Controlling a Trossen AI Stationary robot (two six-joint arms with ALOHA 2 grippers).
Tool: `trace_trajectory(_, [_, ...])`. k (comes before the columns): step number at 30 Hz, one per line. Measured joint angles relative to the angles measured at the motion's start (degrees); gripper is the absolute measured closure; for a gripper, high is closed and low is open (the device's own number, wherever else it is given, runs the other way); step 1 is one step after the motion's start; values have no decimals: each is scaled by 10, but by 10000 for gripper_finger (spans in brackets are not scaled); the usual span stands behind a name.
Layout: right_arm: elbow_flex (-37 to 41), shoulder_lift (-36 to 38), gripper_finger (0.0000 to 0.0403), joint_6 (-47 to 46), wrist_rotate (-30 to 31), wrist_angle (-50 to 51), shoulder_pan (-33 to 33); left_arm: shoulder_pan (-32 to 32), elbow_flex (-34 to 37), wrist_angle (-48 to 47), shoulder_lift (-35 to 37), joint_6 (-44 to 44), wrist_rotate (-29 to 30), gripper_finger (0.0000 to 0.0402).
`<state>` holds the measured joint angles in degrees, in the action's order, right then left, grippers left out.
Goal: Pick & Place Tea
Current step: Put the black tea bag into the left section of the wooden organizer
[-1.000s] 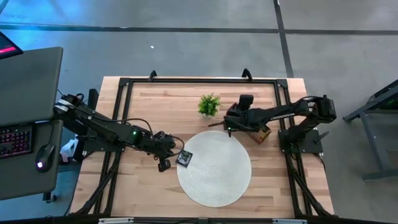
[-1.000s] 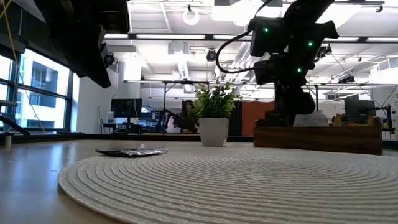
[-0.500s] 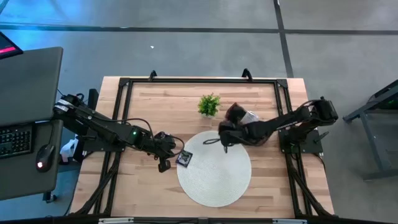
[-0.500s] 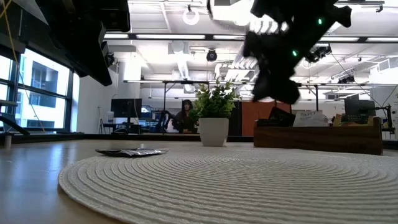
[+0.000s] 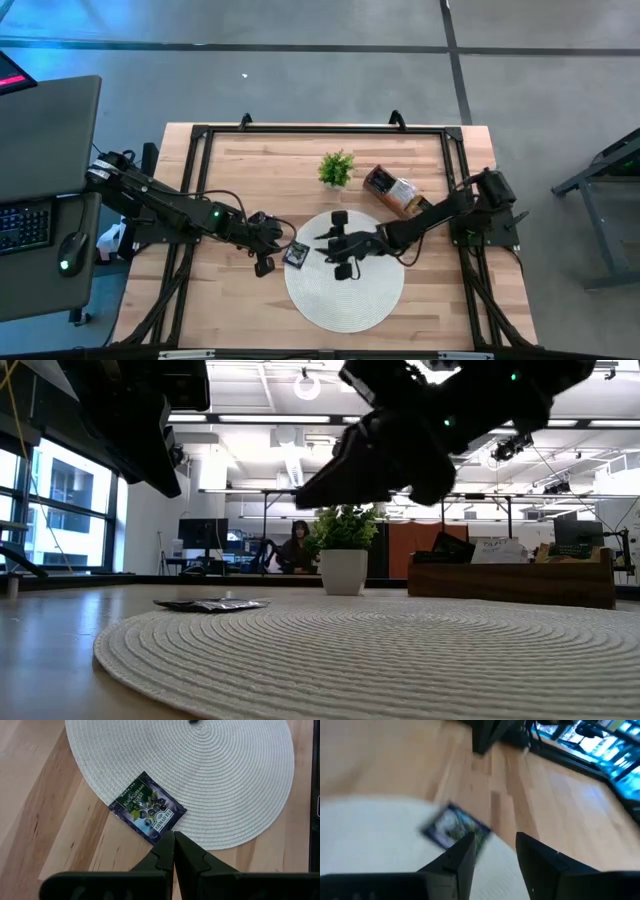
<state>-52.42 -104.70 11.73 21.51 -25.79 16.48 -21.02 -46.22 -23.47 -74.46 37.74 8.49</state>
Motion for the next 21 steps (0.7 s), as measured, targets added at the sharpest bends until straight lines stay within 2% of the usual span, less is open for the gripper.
trace_trajectory(4, [0,-19,243,-100,-51,-74,-18,0,0,0,0,0,0,397])
trace_trajectory(7, [0,-23,225,-171,-93,-71,-39,0,0,0,0,0,0,397])
trace_trajectory(10, [0,-23,215,-225,-99,-59,-52,0,0,0,0,0,0,397])
trace_trajectory(21, [0,-23,238,-237,-97,-51,-54,0,0,2,0,0,0,397])
